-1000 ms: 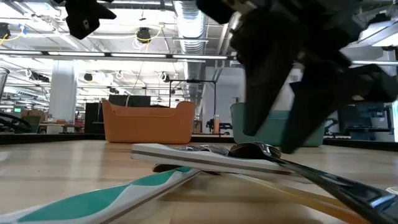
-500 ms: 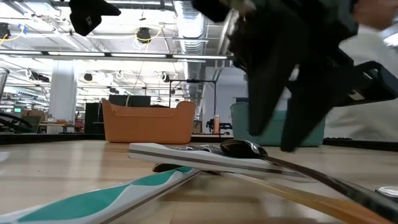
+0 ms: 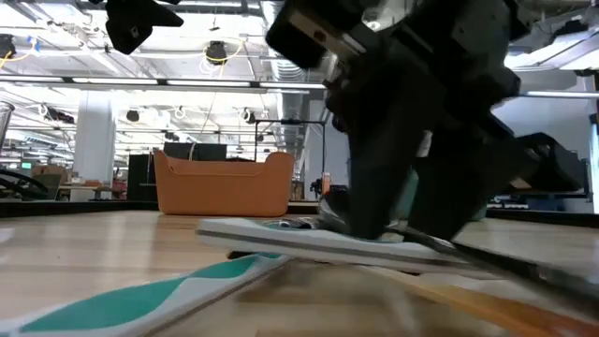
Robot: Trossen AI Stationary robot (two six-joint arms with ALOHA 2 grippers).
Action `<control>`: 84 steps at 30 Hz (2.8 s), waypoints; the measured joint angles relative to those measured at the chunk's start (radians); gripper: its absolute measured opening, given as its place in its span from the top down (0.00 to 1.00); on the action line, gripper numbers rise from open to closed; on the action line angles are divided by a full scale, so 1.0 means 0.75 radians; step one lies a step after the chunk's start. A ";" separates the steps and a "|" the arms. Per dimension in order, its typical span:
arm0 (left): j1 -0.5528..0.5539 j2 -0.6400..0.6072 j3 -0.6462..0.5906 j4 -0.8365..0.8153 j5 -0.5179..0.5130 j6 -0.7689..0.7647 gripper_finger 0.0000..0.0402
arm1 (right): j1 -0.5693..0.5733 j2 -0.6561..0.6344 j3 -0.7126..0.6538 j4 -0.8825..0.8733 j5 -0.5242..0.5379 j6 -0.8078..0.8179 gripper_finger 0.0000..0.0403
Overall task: Sort silverware by color (type)
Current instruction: Put the black spoon into the blue bin, then put the green spoon into the transparent bin
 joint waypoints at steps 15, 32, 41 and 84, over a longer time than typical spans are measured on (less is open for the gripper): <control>0.026 0.000 0.000 0.012 0.001 0.008 0.69 | -0.070 -0.108 -0.002 -0.223 -0.048 -0.291 0.95; 0.108 0.001 0.000 0.099 -0.134 -0.003 0.69 | -0.713 -0.605 0.000 -1.053 0.595 -1.522 0.97; 0.108 0.001 0.000 0.072 -0.207 -0.002 0.69 | -1.267 -0.650 0.000 -0.714 0.528 -2.401 0.97; 0.110 0.072 0.000 -0.065 -0.073 -0.167 0.69 | -0.428 -0.614 0.000 -0.625 0.161 -1.220 0.59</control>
